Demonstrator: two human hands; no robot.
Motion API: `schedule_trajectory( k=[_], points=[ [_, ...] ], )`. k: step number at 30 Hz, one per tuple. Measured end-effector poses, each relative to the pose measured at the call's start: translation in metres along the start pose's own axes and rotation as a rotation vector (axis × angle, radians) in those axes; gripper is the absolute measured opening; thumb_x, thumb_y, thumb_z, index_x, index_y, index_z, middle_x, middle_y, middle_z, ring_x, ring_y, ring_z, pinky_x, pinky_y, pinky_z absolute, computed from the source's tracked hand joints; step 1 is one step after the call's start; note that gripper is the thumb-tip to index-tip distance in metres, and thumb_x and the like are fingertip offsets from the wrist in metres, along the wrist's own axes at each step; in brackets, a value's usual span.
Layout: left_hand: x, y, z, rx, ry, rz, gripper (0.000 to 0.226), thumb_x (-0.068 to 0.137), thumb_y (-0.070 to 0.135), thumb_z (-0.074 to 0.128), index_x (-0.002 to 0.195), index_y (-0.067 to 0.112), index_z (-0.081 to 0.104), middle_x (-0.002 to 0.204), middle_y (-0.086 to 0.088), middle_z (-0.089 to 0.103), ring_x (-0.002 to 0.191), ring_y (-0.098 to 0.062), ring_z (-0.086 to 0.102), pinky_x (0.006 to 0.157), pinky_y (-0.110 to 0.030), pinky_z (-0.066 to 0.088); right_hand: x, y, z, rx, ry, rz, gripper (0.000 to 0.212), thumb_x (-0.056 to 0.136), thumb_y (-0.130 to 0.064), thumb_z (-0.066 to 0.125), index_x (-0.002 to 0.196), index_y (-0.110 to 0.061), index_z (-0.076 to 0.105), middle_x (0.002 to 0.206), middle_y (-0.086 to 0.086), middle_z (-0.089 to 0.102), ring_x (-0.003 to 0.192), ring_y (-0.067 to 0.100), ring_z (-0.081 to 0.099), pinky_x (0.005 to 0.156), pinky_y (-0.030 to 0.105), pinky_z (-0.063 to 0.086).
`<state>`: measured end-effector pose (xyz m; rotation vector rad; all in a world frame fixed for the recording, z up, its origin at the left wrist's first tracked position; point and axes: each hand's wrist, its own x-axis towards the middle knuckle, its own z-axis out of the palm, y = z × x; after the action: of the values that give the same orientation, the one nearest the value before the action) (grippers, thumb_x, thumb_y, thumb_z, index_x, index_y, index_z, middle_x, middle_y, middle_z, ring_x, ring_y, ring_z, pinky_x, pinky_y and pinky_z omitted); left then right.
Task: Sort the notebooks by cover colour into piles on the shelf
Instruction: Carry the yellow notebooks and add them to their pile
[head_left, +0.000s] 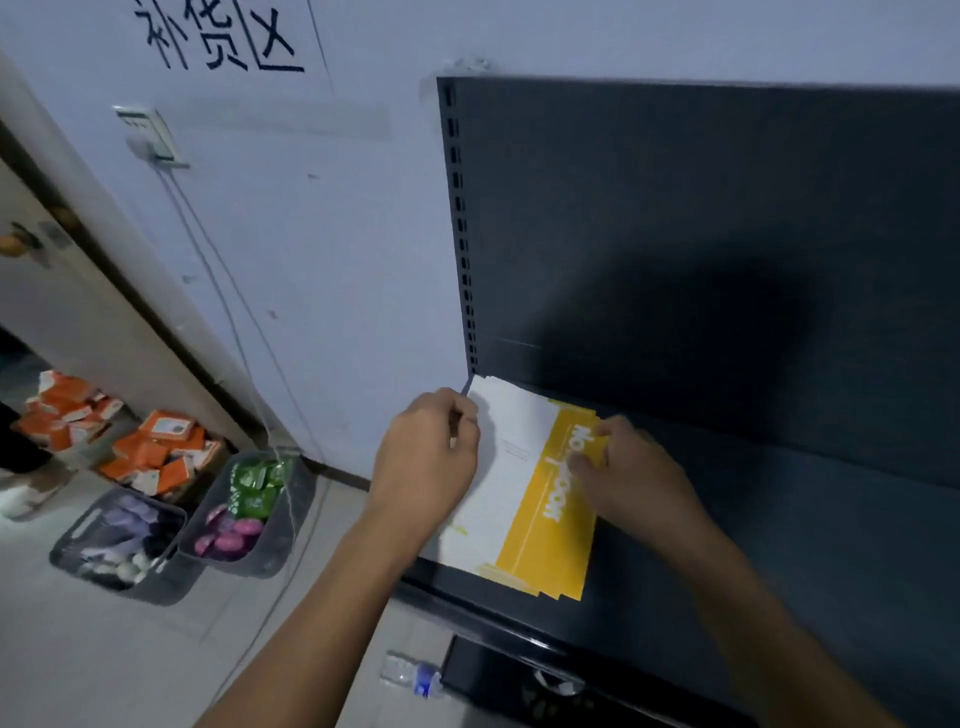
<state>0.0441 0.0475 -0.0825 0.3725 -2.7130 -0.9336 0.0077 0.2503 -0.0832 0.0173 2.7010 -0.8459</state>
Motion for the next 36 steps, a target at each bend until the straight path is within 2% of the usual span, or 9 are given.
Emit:
schedule_trajectory(
  k=[4, 9, 12, 15, 20, 24, 28, 32, 36],
  points=[
    [0.015, -0.017, 0.005, -0.017, -0.075, 0.051, 0.024, 0.099, 0.028, 0.054, 0.120, 0.022, 0.064, 0.118, 0.004, 0.062, 0.105, -0.015, 0.062, 0.084, -0.030, 0.051, -0.010, -0.007, 0.021, 0.020, 0.054, 0.126, 0.054, 0.094, -0.047, 0.057, 0.138, -0.018, 0.045, 0.130, 0.009, 0.054, 0.116, 0.029, 0.058, 0.097, 0.045, 0.051],
    [0.017, -0.027, 0.008, 0.036, -0.249, 0.038, 0.046, 0.101, 0.033, 0.051, 0.143, 0.016, 0.049, 0.132, -0.005, 0.054, 0.117, -0.023, 0.055, 0.086, -0.027, 0.041, -0.012, -0.012, 0.041, 0.176, 0.111, 0.238, 0.049, 0.091, -0.052, 0.063, 0.116, -0.012, 0.054, 0.112, 0.006, 0.065, 0.099, 0.026, 0.066, 0.084, 0.040, 0.056],
    [0.019, -0.030, 0.007, 0.027, -0.268, 0.044, 0.046, 0.099, 0.033, 0.054, 0.139, 0.011, 0.048, 0.121, -0.008, 0.057, 0.108, -0.025, 0.056, 0.082, -0.029, 0.042, -0.008, -0.016, 0.044, 0.166, 0.120, 0.289, 0.054, 0.091, -0.059, 0.062, 0.104, -0.007, 0.065, 0.095, 0.003, 0.069, 0.084, 0.021, 0.067, 0.070, 0.034, 0.053],
    [0.023, -0.030, 0.008, 0.022, -0.267, 0.025, 0.048, 0.098, 0.033, 0.057, 0.139, 0.009, 0.048, 0.116, -0.009, 0.060, 0.107, -0.025, 0.057, 0.082, -0.028, 0.039, -0.005, -0.020, 0.047, 0.160, 0.094, 0.325, 0.043, 0.091, -0.054, 0.065, 0.094, -0.011, 0.066, 0.084, -0.001, 0.065, 0.073, 0.015, 0.060, 0.063, 0.032, 0.047],
    [0.025, -0.028, 0.009, 0.007, -0.283, -0.056, 0.050, 0.095, 0.037, 0.062, 0.137, 0.012, 0.051, 0.119, -0.006, 0.064, 0.109, -0.023, 0.059, 0.084, -0.029, 0.042, -0.004, -0.024, 0.061, 0.091, 0.127, 0.339, 0.060, 0.077, -0.060, 0.073, 0.113, -0.014, 0.060, 0.112, 0.004, 0.063, 0.105, 0.026, 0.064, 0.078, 0.036, 0.052],
    [0.024, -0.033, 0.009, 0.032, -0.308, -0.094, 0.037, 0.093, 0.038, 0.064, 0.118, 0.012, 0.058, 0.110, -0.004, 0.065, 0.096, -0.019, 0.059, 0.073, -0.026, 0.042, -0.011, -0.026, 0.063, 0.088, 0.113, 0.316, 0.055, 0.081, -0.051, 0.076, 0.114, -0.013, 0.057, 0.107, 0.001, 0.059, 0.108, 0.025, 0.061, 0.077, 0.035, 0.049],
    [0.021, -0.032, 0.008, 0.138, -0.283, -0.057, 0.024, 0.094, 0.040, 0.060, 0.090, 0.016, 0.055, 0.090, 0.000, 0.057, 0.077, -0.014, 0.053, 0.053, -0.019, 0.027, -0.017, -0.029, 0.062, 0.062, 0.113, 0.283, 0.051, 0.083, -0.048, 0.076, 0.115, -0.015, 0.055, 0.100, -0.004, 0.048, 0.108, 0.024, 0.060, 0.077, 0.035, 0.050],
    [0.016, -0.027, 0.005, 0.271, -0.221, 0.045, 0.028, 0.099, 0.038, 0.053, 0.084, 0.014, 0.052, 0.089, -0.003, 0.055, 0.075, -0.013, 0.047, 0.059, -0.023, 0.030, -0.022, -0.032, 0.063, 0.029, 0.132, 0.246, 0.052, 0.086, -0.050, 0.072, 0.120, -0.014, 0.053, 0.120, 0.004, 0.052, 0.111, 0.027, 0.060, 0.083, 0.039, 0.054],
    [0.011, -0.025, 0.007, 0.317, -0.155, 0.106, 0.031, 0.101, 0.037, 0.049, 0.091, 0.011, 0.063, 0.092, -0.002, 0.055, 0.080, -0.014, 0.049, 0.067, -0.024, 0.037, -0.026, -0.035, 0.063, -0.031, 0.152, 0.241, 0.055, 0.087, -0.052, 0.071, 0.124, -0.015, 0.052, 0.124, 0.004, 0.053, 0.113, 0.026, 0.059, 0.083, 0.037, 0.052]
  ],
)
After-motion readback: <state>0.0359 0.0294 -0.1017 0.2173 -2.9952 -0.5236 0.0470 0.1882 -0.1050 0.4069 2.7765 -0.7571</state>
